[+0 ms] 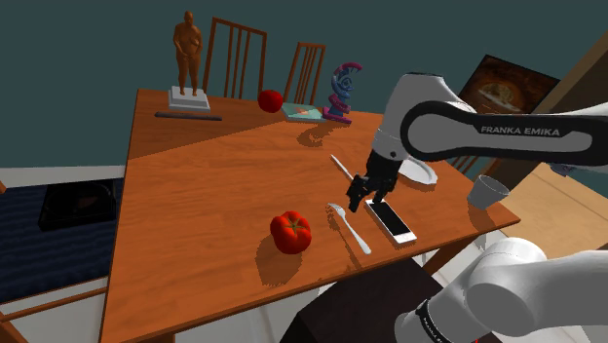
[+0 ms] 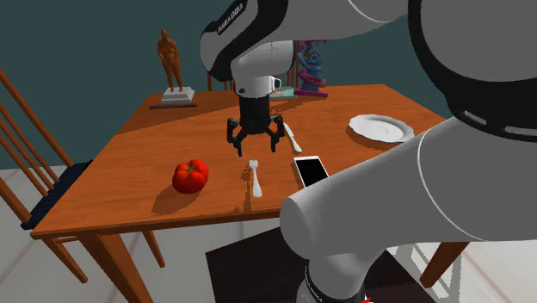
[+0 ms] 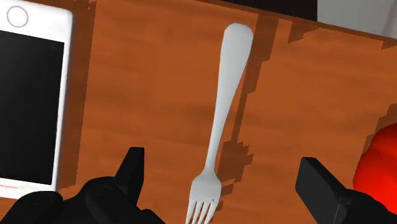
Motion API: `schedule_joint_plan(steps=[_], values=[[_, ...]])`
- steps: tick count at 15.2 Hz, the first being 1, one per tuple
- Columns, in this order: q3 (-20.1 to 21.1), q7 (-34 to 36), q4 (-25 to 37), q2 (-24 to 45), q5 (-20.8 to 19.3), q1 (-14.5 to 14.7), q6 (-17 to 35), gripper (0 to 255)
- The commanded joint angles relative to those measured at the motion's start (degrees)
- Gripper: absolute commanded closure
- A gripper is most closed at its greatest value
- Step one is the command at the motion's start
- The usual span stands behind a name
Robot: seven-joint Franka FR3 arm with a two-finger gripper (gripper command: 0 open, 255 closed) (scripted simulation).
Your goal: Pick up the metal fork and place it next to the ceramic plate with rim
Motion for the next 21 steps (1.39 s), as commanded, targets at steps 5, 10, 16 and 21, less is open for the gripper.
schedule_joint_plan(steps=[5,10,16,21], values=[[1.64,3.0,-4.3,5.67,2.07,-0.12,9.03,0],[2.13,2.91,-6.79,7.52,2.61,0.13,13.37,0],[2.13,2.91,-6.79,7.52,2.61,0.13,13.37,0],[2.13,2.91,-6.78,7.52,2.6,0.13,13.36,255]])
